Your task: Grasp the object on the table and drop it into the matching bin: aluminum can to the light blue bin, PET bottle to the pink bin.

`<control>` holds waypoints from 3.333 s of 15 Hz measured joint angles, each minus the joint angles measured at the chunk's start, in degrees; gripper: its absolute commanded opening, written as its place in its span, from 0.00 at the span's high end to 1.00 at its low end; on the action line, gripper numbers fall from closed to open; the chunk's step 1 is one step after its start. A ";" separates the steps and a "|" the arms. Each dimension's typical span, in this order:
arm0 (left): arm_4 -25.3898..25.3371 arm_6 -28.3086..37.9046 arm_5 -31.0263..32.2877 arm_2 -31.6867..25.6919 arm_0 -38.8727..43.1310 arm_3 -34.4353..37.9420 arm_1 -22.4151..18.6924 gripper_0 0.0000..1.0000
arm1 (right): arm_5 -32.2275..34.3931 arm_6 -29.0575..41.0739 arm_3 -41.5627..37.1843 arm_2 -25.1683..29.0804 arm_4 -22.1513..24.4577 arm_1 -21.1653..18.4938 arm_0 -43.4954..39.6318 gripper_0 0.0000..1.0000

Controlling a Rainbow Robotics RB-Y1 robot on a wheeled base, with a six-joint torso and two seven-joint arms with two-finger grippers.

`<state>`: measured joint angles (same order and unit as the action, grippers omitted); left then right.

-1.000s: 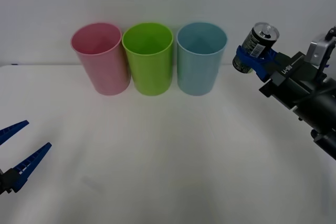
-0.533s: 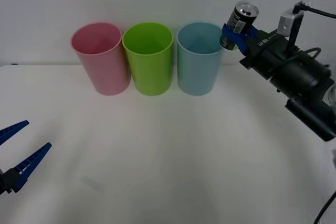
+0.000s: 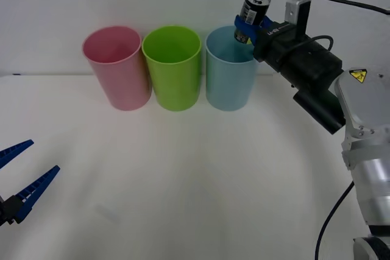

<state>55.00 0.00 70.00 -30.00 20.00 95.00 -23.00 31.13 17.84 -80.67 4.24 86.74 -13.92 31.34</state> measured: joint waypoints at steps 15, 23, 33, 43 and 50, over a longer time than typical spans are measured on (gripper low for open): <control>0.00 0.00 0.00 0.00 0.00 0.00 0.00 0.00 | -6.44 -0.96 12.85 0.15 5.11 3.64 9.62 1.00; 0.00 0.00 0.00 0.00 0.00 0.00 0.00 0.00 | -5.74 -1.34 12.83 0.50 4.23 3.20 9.55 0.00; 0.00 0.00 0.00 0.00 0.00 0.00 0.00 0.00 | 0.54 -0.70 0.75 0.34 2.15 -0.42 -0.26 0.00; 0.00 0.00 0.00 0.00 0.00 0.00 0.00 0.00 | 2.18 -0.01 -21.55 -3.37 -6.51 -12.29 -22.24 0.00; 0.00 0.00 0.00 0.00 0.00 0.00 0.00 0.00 | 8.24 -3.84 -31.54 0.56 -12.91 -18.76 -38.15 0.00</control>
<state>55.00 0.00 70.00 -30.00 20.00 95.00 -23.00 39.36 14.00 -112.21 4.80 73.83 -32.67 -6.81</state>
